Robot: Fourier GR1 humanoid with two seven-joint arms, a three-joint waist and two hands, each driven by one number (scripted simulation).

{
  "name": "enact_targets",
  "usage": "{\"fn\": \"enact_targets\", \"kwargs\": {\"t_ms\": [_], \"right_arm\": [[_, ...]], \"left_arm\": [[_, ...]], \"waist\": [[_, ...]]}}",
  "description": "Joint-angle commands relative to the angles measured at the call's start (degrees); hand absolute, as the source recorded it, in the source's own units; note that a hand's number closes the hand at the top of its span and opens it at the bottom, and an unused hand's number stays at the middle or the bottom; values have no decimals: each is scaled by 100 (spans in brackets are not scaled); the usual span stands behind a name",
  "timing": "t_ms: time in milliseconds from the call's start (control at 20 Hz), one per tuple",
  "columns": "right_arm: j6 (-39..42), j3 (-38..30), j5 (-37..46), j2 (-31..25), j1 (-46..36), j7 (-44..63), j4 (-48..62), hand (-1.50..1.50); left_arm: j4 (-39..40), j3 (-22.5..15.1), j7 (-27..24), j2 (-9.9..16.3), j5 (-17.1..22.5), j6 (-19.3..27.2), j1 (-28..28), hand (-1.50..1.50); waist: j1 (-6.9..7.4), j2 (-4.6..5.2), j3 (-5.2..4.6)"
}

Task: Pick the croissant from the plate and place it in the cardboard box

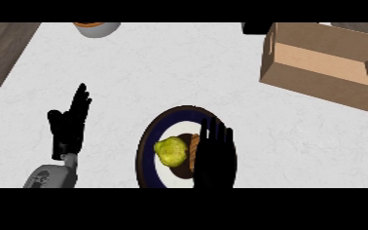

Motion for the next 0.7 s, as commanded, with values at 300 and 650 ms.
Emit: {"fn": "enact_targets", "kwargs": {"t_ms": [300,650], "right_arm": [[-190,-47,-251,139,-470,1152,668,-150],[-447,3,-413,139,-577,981,1030,-150]], "left_arm": [[117,-10,-51,-217,-127,60,-82,0],[-126,154,133,59,-56,-203,82,0]], "waist": [[3,14,1],[23,8,4]]}}
